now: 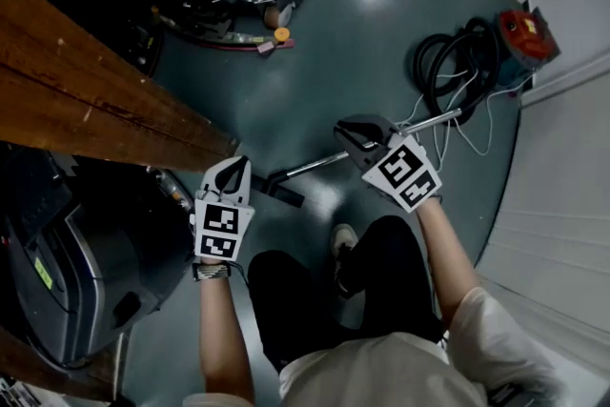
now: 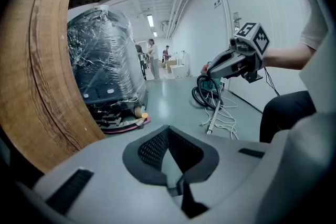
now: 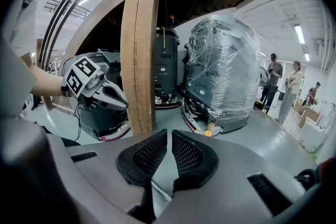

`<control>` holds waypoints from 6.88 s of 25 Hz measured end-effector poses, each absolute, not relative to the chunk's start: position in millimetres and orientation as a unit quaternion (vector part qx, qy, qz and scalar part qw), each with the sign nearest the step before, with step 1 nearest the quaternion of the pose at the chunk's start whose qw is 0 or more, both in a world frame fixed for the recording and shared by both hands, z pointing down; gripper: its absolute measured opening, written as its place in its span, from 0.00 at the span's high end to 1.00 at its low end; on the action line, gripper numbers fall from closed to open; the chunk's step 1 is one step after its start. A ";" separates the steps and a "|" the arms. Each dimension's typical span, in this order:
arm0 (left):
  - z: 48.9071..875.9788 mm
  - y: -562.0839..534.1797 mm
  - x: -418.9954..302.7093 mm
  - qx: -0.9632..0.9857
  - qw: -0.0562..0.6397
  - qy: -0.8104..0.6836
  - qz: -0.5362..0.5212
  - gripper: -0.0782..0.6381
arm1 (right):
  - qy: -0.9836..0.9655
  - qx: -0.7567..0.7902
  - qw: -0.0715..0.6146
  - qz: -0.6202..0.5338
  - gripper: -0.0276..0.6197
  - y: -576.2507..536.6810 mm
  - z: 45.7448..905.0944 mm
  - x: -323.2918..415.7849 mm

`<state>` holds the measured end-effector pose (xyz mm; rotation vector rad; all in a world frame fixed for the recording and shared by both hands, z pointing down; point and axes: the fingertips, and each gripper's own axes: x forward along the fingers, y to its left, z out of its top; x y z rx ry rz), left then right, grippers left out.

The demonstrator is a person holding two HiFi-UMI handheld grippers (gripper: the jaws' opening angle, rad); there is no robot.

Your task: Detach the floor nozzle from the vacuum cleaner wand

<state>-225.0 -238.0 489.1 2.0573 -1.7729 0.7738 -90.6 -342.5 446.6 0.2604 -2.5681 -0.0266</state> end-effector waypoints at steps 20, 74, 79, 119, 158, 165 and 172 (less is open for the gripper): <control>686.2 -244.4 -227.8 0.779 0.164 -0.501 0.341 0.89 | -0.934 -0.050 0.349 -0.054 0.74 -367.9 644.7 -108.8; 958.0 -235.9 -164.3 0.787 0.239 -0.272 0.499 0.66 | -0.799 -0.247 0.490 -0.244 0.73 -283.9 941.2 -125.0; 957.6 -236.3 -164.4 0.780 0.234 -0.278 0.509 0.66 | -0.798 -0.246 0.492 -0.246 0.73 -283.9 941.0 -124.7; 921.3 -220.3 -144.3 0.785 0.276 -0.278 0.479 0.66 | -0.807 -0.235 0.480 -0.250 0.74 -275.4 915.3 -103.1; 918.1 -213.1 -158.4 0.763 0.164 -0.289 0.554 0.66 | -0.804 -0.254 0.486 -0.230 0.74 -270.6 908.4 -108.2; 916.5 -215.1 -165.5 0.749 0.125 -0.305 0.574 0.66 | -0.807 -0.249 0.486 -0.224 0.74 -271.1 907.5 -113.8; 920.7 -211.4 -167.9 0.748 0.147 -0.305 0.570 0.66 | -0.810 -0.251 0.483 -0.220 0.74 -269.0 909.2 -115.9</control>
